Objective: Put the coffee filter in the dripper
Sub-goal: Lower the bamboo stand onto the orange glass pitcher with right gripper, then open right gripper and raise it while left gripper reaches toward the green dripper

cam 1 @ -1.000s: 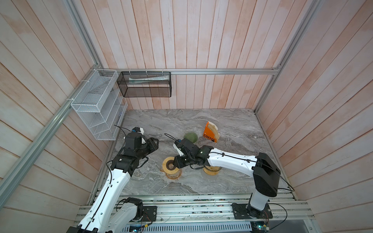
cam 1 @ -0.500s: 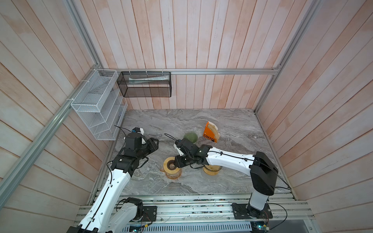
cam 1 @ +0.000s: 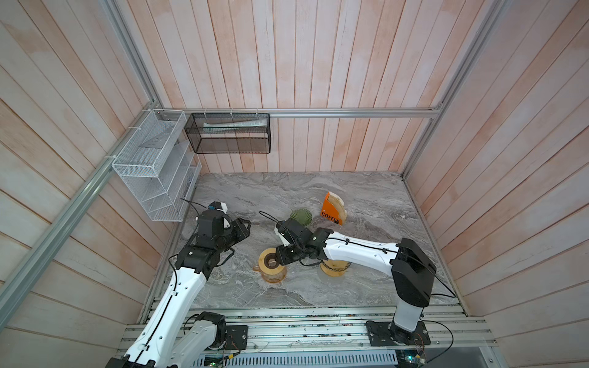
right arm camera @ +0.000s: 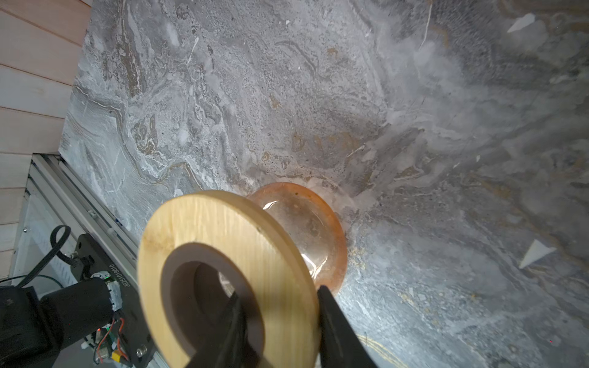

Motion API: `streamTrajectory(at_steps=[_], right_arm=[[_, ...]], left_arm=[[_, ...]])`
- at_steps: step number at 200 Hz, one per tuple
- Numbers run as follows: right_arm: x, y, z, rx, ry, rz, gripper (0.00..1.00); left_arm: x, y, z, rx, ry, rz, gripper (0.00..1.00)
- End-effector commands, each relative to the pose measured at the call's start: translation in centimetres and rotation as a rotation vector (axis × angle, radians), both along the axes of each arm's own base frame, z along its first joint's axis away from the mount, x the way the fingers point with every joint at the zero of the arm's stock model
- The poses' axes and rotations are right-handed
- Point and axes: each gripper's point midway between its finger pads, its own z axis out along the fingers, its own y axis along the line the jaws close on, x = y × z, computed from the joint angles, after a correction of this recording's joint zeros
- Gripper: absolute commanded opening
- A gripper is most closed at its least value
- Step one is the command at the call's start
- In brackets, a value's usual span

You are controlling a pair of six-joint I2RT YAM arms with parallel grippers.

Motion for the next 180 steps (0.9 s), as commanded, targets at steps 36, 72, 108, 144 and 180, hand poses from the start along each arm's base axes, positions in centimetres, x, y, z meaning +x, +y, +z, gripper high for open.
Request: streamTrajectory(at_steps=[36, 72, 108, 144, 180], right_arm=[[1.1, 0.2, 1.8, 0.016, -0.027, -0.023, 0.42], [1.8, -0.1, 4.1, 0.044, -0.056, -0.038, 0.42], [2.6, -1.1, 5.9, 0.066, -0.086, -0.071, 0.43], [3.5, -2.4, 7.7, 0.098, -0.118, -0.110, 0.43], [4.7, -4.1, 10.6, 0.156, -0.183, -0.180, 0.43]], left_arm=[[-0.1, 0.2, -0.3, 0.009, -0.015, -0.006, 0.53], [-0.1, 0.3, -0.2, 0.014, -0.019, -0.004, 0.53], [-0.1, 0.3, -0.1, 0.024, -0.018, -0.010, 0.53], [0.2, -0.8, 0.5, 0.013, -0.034, -0.074, 0.53], [1.0, -1.8, 0.9, -0.016, -0.058, -0.118, 0.53]])
